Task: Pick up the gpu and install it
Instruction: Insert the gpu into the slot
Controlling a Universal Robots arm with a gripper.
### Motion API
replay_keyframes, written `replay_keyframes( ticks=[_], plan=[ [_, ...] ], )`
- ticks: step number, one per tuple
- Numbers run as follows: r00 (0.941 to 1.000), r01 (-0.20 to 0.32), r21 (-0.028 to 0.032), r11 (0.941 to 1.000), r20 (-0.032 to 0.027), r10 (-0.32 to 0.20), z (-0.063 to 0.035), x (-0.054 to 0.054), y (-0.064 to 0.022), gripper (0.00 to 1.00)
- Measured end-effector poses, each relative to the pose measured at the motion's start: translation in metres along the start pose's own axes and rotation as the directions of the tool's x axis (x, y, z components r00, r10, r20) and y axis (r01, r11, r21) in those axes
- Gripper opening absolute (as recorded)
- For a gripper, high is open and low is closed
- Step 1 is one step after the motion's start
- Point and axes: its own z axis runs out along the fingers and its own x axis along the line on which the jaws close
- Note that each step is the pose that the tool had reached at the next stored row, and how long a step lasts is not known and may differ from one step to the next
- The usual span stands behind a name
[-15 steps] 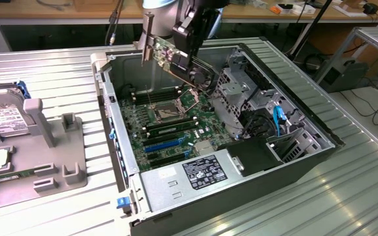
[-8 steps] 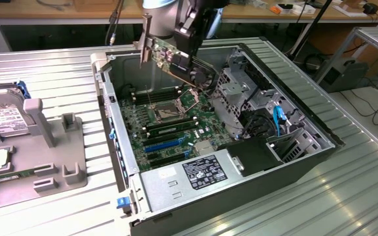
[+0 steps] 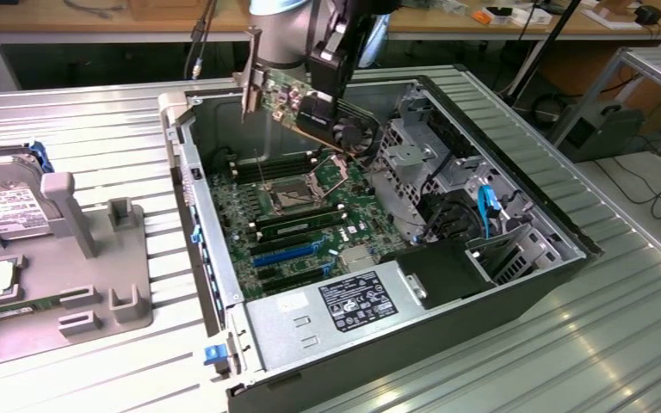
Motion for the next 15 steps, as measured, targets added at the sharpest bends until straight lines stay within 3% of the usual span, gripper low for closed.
replay_keyframes(
  ticks=[11,15],
  plan=[
    [0.9944,0.106,0.0014,0.9944,-0.0057,-0.106,0.0000,0.0000,0.0000,0.27],
    [0.9886,0.150,0.0019,0.9886,-0.0082,-0.150,0.0000,0.0000,0.0000,0.27]
  ],
)
